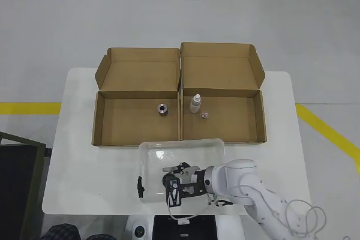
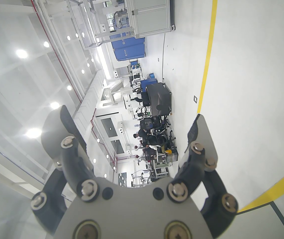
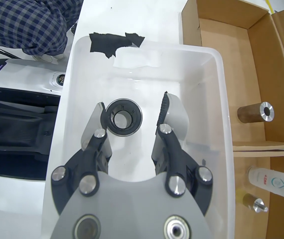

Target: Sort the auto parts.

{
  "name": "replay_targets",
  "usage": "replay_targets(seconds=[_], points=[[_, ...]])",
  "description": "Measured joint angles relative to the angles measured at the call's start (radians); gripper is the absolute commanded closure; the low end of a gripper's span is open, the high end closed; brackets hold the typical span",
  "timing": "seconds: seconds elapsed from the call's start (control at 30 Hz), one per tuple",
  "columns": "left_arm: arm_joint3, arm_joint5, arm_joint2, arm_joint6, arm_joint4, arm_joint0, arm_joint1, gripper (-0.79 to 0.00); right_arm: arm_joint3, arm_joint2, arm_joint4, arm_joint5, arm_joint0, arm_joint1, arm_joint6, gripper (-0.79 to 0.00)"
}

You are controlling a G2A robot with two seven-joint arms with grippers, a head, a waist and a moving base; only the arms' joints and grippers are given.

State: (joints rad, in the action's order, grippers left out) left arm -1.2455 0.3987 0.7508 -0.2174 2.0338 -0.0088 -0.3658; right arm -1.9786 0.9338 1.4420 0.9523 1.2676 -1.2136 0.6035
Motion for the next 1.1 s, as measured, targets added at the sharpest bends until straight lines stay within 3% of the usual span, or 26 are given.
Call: replay_targets(seconds=[0.17,0.5,1.1], points=[[0.0,0.0,0.0,0.0,0.0,0.0,0.0,-0.785,0.018,-0.01,0.012,0.003,-0.004,0.005,0.009,-0.394],[0.0,0.0,0.0,0.0,0.0,0.0,0.0,-0.785,0.067,-0.034,0.006,-0.005,-0.03,0.008,0.008,-0.471],[0.0,0.0,0.0,0.0,0.0,0.0,0.0,-0.785,0.209,-0.121,-0.037,-0.033,-0.13,-0.007,-0.006,-0.48]])
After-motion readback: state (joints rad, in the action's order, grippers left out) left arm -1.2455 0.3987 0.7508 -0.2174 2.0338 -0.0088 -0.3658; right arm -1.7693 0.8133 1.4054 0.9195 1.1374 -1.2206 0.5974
